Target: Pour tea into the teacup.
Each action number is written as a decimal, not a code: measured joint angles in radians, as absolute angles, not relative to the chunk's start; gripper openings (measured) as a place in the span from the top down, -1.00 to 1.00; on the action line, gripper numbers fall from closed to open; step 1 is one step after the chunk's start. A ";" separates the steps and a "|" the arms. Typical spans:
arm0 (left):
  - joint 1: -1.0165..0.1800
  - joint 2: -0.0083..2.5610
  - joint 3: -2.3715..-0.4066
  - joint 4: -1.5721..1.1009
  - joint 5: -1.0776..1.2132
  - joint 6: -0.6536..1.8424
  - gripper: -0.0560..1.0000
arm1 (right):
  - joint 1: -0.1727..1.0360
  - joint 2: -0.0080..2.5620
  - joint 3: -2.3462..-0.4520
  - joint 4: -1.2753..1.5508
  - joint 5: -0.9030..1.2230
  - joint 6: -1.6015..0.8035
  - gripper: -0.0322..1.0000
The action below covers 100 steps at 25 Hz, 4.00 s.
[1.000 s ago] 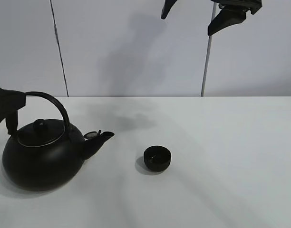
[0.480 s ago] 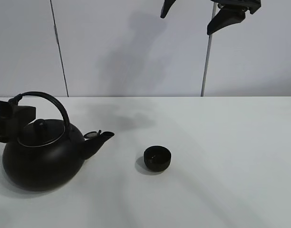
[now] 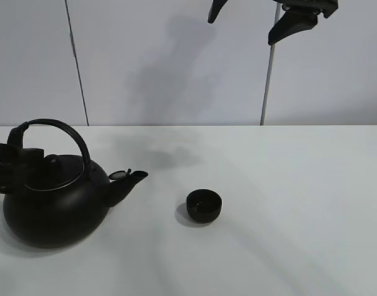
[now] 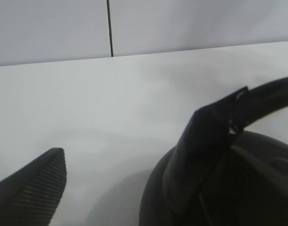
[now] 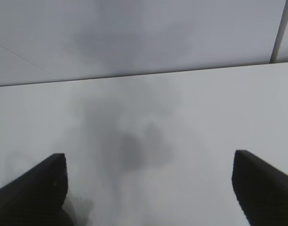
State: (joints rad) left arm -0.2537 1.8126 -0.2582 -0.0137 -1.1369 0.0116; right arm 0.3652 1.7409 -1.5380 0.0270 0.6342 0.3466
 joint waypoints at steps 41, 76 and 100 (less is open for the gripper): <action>-0.250 1.859 -0.353 0.054 -1.115 0.055 0.70 | 0.365 1.741 -1.538 0.027 0.631 0.347 -0.33; -0.315 1.793 -0.716 0.266 -0.682 0.051 0.70 | 0.365 1.741 -1.538 0.027 0.631 0.347 -0.33; -0.393 1.825 -0.829 0.221 -0.559 0.120 0.70 | 0.365 1.741 -1.538 0.027 0.629 0.347 -0.33</action>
State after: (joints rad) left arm -0.3934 1.8253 -0.8295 0.2207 -0.5592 0.1199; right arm 0.3652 1.7409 -1.5380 0.0270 0.6293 0.3466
